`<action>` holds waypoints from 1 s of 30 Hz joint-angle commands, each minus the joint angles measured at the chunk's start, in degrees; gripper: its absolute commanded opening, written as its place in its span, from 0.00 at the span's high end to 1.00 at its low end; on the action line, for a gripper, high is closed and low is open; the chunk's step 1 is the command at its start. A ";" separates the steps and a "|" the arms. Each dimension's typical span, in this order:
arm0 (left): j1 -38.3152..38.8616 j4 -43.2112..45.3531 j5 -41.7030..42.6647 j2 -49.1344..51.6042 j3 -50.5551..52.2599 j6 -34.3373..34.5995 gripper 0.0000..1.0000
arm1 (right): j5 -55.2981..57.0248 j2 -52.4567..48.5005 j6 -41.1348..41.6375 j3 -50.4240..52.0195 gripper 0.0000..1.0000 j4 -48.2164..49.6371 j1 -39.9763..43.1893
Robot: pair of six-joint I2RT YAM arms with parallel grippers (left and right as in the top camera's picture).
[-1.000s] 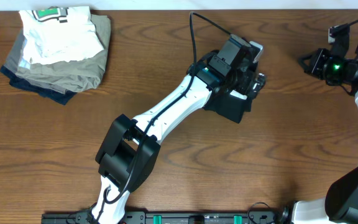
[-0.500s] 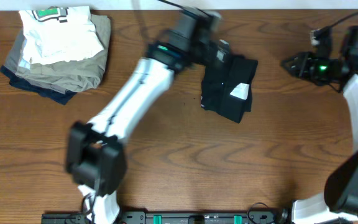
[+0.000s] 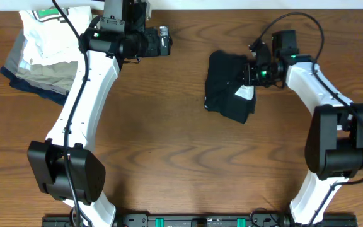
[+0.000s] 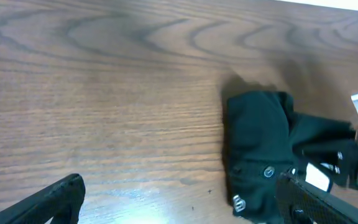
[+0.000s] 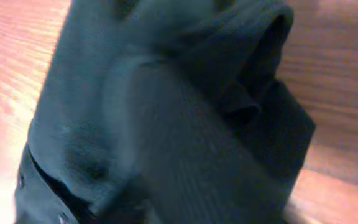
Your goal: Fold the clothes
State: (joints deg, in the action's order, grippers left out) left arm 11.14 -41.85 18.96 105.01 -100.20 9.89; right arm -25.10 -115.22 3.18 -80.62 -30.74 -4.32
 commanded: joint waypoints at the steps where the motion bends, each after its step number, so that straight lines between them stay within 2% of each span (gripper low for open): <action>1: -0.09 -0.42 -1.75 0.11 -0.15 -1.70 0.02 | 3.30 0.33 3.06 -0.09 0.99 1.57 0.09; 9: -0.09 -0.61 -1.75 0.15 -0.13 -1.73 0.02 | 4.13 0.70 2.71 -1.86 0.99 0.15 5.29; 20: -0.09 -1.42 -2.16 1.42 -0.09 -4.33 0.02 | 1.27 -8.39 -6.14 -1.77 0.99 -3.48 8.44; 24: -0.09 -1.84 -2.16 2.19 0.11 -4.96 0.02 | -2.01 -8.04 -8.22 -2.27 0.99 -3.45 9.86; 25: -0.09 -1.79 -2.19 2.23 0.37 -5.46 0.02 | -2.43 -7.65 -8.22 -2.93 0.96 -4.15 10.51; 26: -0.09 -1.79 -2.19 2.25 0.52 -5.75 0.02 | -2.97 -7.17 -8.37 -3.89 0.89 -5.44 11.23; 28: -0.09 -1.81 -2.19 2.27 0.85 -5.84 0.02 | -4.11 -6.32 -9.81 -6.38 0.57 -8.87 12.74; 29: -0.09 -1.79 -2.19 2.27 1.01 -5.84 0.02 | -4.02 -5.97 -10.19 -7.93 0.48 -10.97 13.51; 30: -0.09 -1.81 -2.19 2.27 1.03 -5.84 0.02 | -3.63 -5.66 -10.32 -9.35 0.44 -12.85 14.19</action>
State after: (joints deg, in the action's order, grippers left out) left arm 11.14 -43.53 17.58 106.63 -99.72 5.52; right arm -27.51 -121.64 -4.64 -86.52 -41.85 7.77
